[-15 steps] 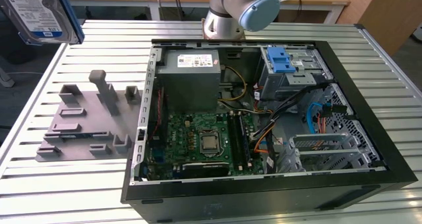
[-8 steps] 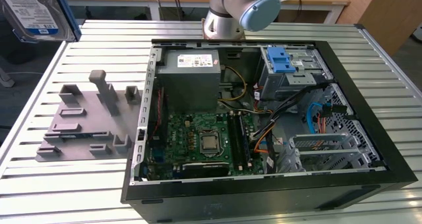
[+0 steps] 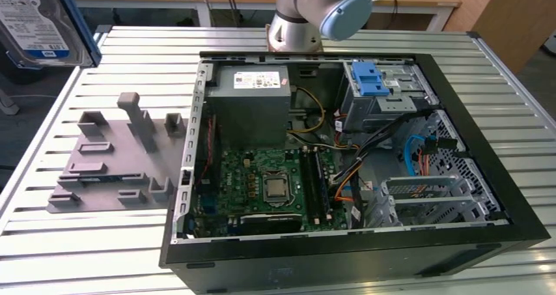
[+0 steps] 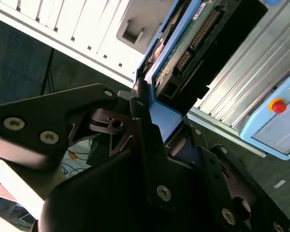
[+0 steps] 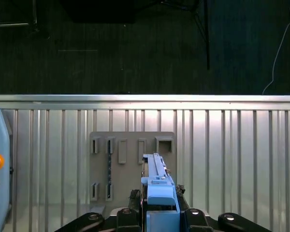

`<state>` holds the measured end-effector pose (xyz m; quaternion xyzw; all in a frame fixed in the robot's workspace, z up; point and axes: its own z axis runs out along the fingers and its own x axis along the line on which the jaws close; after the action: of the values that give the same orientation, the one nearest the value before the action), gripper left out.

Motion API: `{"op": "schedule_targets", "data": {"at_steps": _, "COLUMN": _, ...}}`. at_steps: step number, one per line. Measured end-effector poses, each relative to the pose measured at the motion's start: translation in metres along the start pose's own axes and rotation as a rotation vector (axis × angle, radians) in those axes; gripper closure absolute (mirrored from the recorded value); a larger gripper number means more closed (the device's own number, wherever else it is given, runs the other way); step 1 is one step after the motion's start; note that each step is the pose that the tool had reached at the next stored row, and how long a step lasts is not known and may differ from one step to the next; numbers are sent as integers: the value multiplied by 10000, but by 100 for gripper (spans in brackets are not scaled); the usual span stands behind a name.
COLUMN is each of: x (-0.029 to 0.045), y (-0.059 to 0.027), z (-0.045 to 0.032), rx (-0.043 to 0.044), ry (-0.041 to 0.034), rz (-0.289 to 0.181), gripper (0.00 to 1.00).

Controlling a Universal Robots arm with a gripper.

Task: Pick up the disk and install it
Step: 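Pick up the disk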

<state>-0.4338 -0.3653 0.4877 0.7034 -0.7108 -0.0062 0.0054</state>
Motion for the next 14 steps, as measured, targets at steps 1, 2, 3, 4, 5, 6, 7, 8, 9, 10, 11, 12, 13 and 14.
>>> {"op": "schedule_targets", "data": {"at_steps": 1, "x": 10, "y": -20, "z": -1, "rx": -20, "ry": 0, "rz": 0, "gripper": 64}}
{"op": "schedule_targets", "data": {"at_steps": 2, "x": 13, "y": -54, "z": -2, "rx": -56, "ry": 0, "rz": 0, "gripper": 64}}
{"op": "schedule_targets", "data": {"at_steps": 3, "x": 13, "y": -95, "z": -2, "rx": -81, "ry": -1, "rz": 0, "gripper": 64}}
{"op": "schedule_targets", "data": {"at_steps": 4, "x": 13, "y": -138, "z": -3, "rx": -99, "ry": 0, "rz": 0, "gripper": 64}}
{"op": "schedule_targets", "data": {"at_steps": 5, "x": 12, "y": -182, "z": -3, "rx": -114, "ry": -1, "rz": -1, "gripper": 64}}
{"op": "schedule_targets", "data": {"at_steps": 6, "x": 12, "y": -227, "z": -4, "rx": -130, "ry": 0, "rz": -1, "gripper": 64}}
{"op": "schedule_targets", "data": {"at_steps": 7, "x": 11, "y": -271, "z": -4, "rx": -142, "ry": 0, "rz": 0, "gripper": 64}}
{"op": "schedule_targets", "data": {"at_steps": 8, "x": 11, "y": -310, "z": -4, "rx": -147, "ry": 0, "rz": 0, "gripper": 64}}
{"op": "schedule_targets", "data": {"at_steps": 9, "x": 12, "y": -339, "z": -4, "rx": -147, "ry": -1, "rz": 1, "gripper": 64}}
{"op": "schedule_targets", "data": {"at_steps": 10, "x": 15, "y": -364, "z": -5, "rx": -148, "ry": -1, "rz": 1, "gripper": 64}}
{"op": "schedule_targets", "data": {"at_steps": 11, "x": 19, "y": -387, "z": -5, "rx": -148, "ry": -1, "rz": 1, "gripper": 64}}
{"op": "schedule_targets", "data": {"at_steps": 12, "x": 24, "y": -417, "z": -6, "rx": -149, "ry": -2, "rz": 0, "gripper": 64}}
{"op": "schedule_targets", "data": {"at_steps": 13, "x": 29, "y": -453, "z": -6, "rx": -149, "ry": -5, "rz": 0, "gripper": 64}}
{"op": "schedule_targets", "data": {"at_steps": 14, "x": 31, "y": -497, "z": -7, "rx": -149, "ry": -9, "rz": -1, "gripper": 64}}
